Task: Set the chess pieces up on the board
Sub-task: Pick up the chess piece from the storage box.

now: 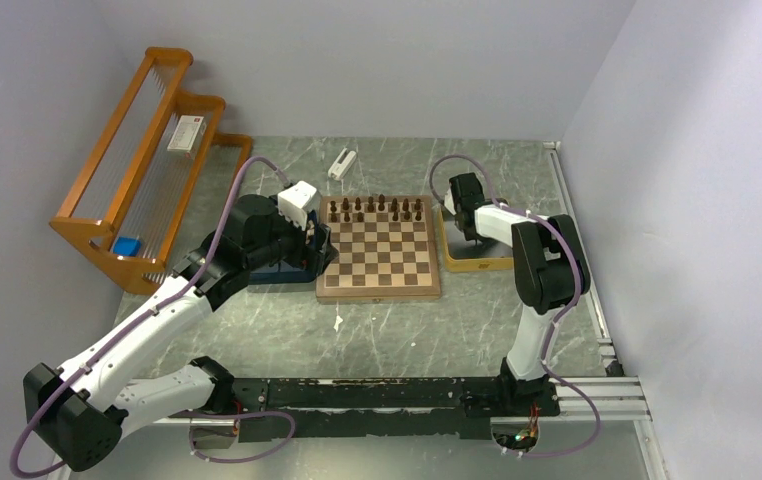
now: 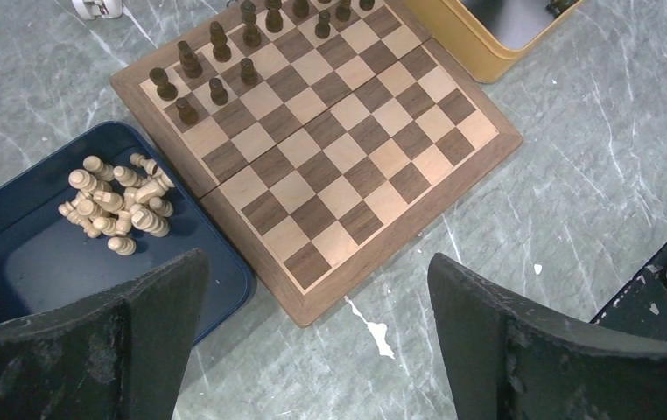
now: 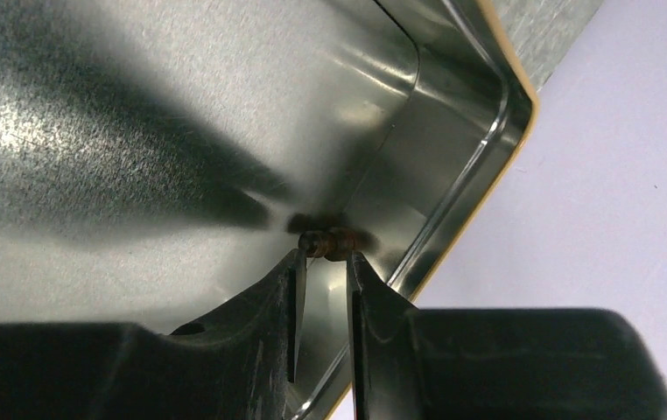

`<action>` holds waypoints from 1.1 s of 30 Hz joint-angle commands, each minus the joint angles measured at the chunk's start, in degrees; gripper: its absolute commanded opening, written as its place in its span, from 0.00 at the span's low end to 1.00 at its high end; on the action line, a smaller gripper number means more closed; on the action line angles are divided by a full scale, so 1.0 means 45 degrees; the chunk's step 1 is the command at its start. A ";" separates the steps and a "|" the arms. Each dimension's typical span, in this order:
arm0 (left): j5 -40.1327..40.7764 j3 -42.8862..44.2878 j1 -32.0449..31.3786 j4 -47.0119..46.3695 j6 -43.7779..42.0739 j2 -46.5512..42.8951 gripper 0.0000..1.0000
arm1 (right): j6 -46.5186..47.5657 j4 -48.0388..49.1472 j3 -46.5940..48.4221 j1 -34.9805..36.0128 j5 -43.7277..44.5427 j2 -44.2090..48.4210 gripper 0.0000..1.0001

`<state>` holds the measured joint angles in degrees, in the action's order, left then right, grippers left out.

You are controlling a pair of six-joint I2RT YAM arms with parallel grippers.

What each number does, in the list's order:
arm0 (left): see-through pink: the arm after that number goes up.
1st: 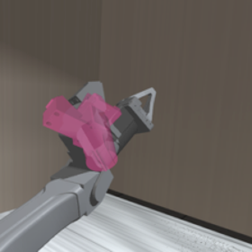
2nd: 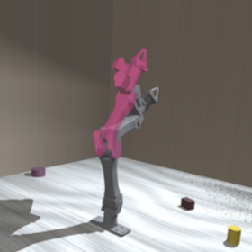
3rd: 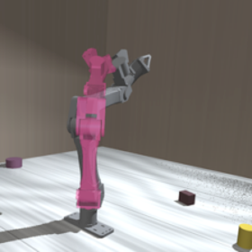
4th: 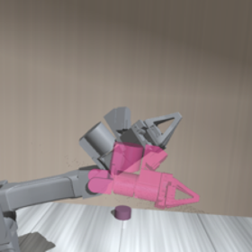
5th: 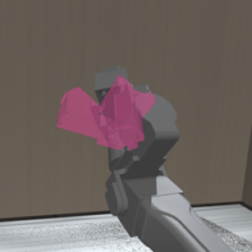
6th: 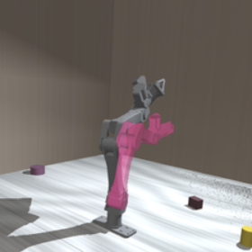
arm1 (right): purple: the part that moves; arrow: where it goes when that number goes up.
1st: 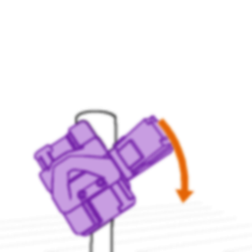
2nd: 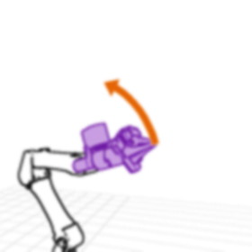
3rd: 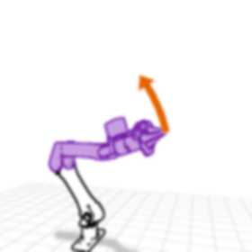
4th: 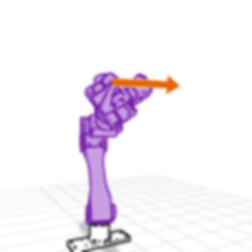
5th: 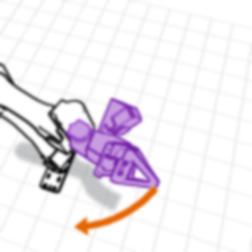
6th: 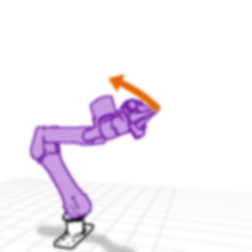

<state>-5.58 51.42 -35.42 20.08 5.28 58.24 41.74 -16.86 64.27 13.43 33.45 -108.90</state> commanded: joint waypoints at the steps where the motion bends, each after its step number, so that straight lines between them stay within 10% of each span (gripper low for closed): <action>1: 0.0283 0.0039 0.0039 0.0167 -0.0196 -0.0266 0.99 | 0.0351 0.0316 -0.0199 -0.0085 -0.0007 -0.0399 0.28; 33: 0.0398 0.0097 0.0040 0.0226 -0.0216 -0.0320 0.99 | 0.0548 -0.0026 0.0068 -0.0244 -0.0155 -0.1016 0.16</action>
<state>-5.08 51.42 -35.42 20.47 5.08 57.98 44.21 -15.29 64.23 12.71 34.11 -112.14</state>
